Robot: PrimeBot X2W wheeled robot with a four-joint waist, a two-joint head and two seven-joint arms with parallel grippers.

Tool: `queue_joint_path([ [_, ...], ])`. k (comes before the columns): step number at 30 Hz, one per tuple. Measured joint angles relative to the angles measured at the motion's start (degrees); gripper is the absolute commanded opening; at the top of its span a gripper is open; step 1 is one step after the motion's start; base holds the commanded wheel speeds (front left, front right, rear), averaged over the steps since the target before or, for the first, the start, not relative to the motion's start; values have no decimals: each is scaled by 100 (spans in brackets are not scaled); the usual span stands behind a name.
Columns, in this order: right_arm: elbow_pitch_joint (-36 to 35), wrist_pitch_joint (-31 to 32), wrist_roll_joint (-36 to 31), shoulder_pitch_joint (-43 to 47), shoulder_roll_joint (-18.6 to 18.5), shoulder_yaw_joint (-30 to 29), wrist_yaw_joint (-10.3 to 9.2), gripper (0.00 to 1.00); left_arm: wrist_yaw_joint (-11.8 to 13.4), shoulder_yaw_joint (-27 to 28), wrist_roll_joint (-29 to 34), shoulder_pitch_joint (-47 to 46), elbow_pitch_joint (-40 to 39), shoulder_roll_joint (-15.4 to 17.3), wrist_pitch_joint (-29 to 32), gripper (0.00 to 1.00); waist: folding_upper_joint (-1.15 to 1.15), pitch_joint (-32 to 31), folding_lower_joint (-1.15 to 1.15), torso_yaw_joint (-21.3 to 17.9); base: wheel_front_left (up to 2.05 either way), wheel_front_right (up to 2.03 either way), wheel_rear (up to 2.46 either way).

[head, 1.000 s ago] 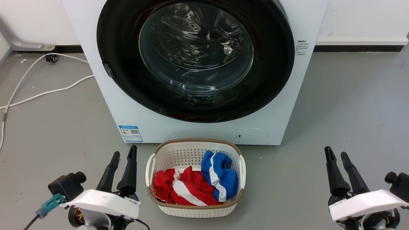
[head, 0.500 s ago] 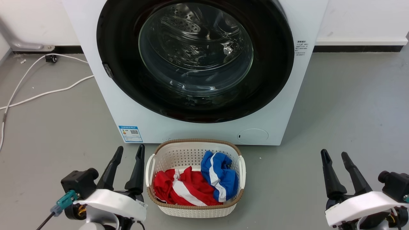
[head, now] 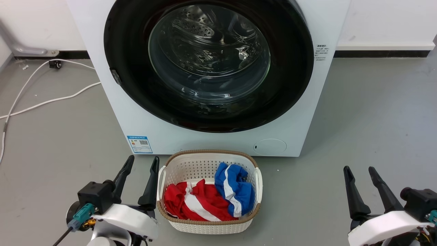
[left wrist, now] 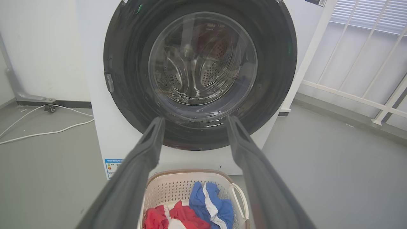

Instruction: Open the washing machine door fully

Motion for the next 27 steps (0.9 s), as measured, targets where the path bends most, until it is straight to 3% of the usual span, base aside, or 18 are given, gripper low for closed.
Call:
queue_joint_path([
  [27, -349, 13, -943, 220, 3, -116, 8, 100, 51, 4, 792, -59, 349, 16, -316, 100, 0, -2, 0, -48, 0, 0, 0],
])
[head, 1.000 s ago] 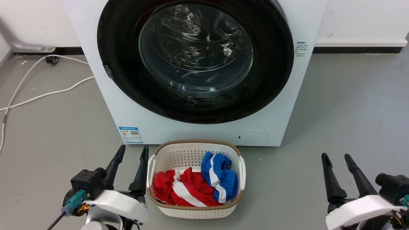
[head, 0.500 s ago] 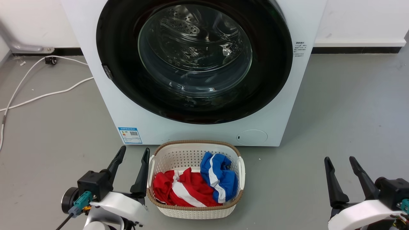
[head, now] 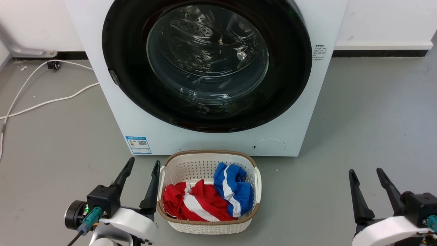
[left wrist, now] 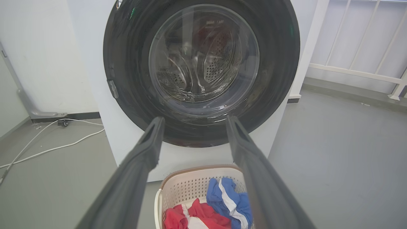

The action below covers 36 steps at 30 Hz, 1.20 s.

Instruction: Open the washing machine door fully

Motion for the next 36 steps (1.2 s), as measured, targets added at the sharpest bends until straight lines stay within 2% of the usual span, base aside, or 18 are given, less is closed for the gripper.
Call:
queue_joint_path([
  [11, 23, -100, -305, 19, 0, -35, 1, 100, 27, 60, 232, -21, -1, -16, -109, 100, 0, -9, 0, -18, 0, 0, 0],
  [33, 214, -159, -57, 6, 1, -37, 0, 100, 23, 115, 81, -21, 152, -55, -124, 100, 0, -23, 0, -33, 0, 0, 0],
  [34, 232, -149, -9, 2, 1, -40, 0, 93, 23, 116, 80, -21, 162, -57, -124, 100, 0, -23, 0, -33, 0, 0, 0],
  [35, 245, -148, 27, 2, 1, -43, 1, 36, 22, 115, 78, -21, 169, -58, -124, 100, 0, -24, 0, -33, 0, 0, 0],
  [36, 250, -148, 40, 2, 1, -47, 0, 0, 19, 115, 68, -22, 175, -60, -124, 100, 0, -24, 0, -33, 0, 0, 0],
])
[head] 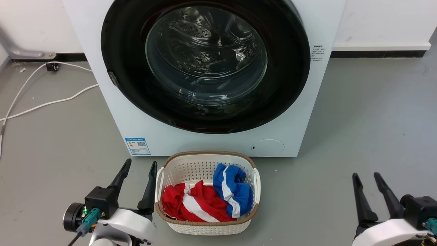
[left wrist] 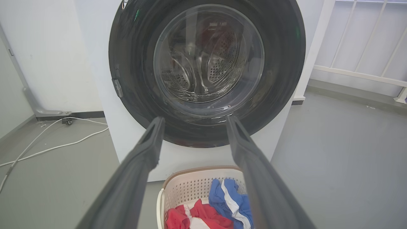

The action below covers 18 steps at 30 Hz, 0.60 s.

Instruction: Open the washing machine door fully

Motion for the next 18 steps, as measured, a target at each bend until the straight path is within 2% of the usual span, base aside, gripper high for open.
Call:
queue_joint_path([
  [4, 46, 26, 200, -5, 1, -2, 0, 0, 1, -1, -22, -8, 12, -5, 0, 100, 0, 1, 0, -1, 0, 0, 0],
  [7, 148, -21, 818, -30, 1, -73, 0, 0, 8, 3, -23, -18, 12, -9, 0, 100, 0, 4, 0, -8, 0, 0, 0],
  [15, 656, -263, 3913, -327, 3, 27, 0, 0, -26, -86, -82, -32, 41, -60, 0, 100, 0, 14, 0, 38, 0, 0, 0],
  [18, 744, -305, 5612, -480, 7, 88, 0, 0, -43, -119, -89, -38, 23, -58, 0, 100, 0, 51, 0, 63, 0, 0, 0],
])
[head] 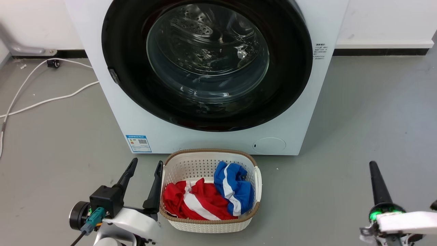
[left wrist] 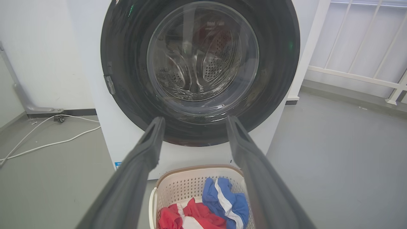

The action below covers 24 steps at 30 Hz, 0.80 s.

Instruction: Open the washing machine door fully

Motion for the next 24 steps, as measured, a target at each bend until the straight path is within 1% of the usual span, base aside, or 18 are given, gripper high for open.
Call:
queue_joint_path([
  [2, 12, 3, 1070, -118, 0, -36, 0, 0, -1, 4, -15, -1, -31, 1, 0, 100, 0, 45, 0, 13, 0, 0, 0],
  [5, 4, 112, 2172, -342, 0, -226, -1, 0, -2, 24, -15, -26, -110, 0, -1, 100, 0, 166, 0, 25, 0, 0, 0],
  [9, -52, 416, 3277, -814, -25, -601, 0, 0, -7, 100, -14, -91, -179, 1, 0, 100, 0, 372, 0, 35, 0, 0, 0],
  [11, 60, 604, 3695, -1102, -200, -735, 0, 0, -8, 131, -13, -154, -225, 0, 0, 100, 0, 483, 0, 40, 0, 0, 0],
  [14, 445, 835, 4147, -1596, -648, -787, -1, 0, -10, 157, 5, -234, -267, -13, 0, 100, 0, 645, 0, 50, 0, 0, 0],
  [17, 1066, 1033, 4398, -2167, -1228, -628, -1, 0, -34, 165, 12, -340, -314, -41, 0, 100, 0, 808, 1, 74, 0, 0, 0],
  [20, 1696, 1277, 4596, -2764, -1805, -255, -1, 0, -47, 154, 21, -459, -377, -59, -1, 100, 0, 980, 1, 116, 0, 0, 0],
  [24, 2468, 1570, 4808, -3659, -2469, 458, 0, 0, -53, 138, 27, -626, -511, -56, -1, 100, 0, 1250, 1, 179, 0, 0, 0],
])
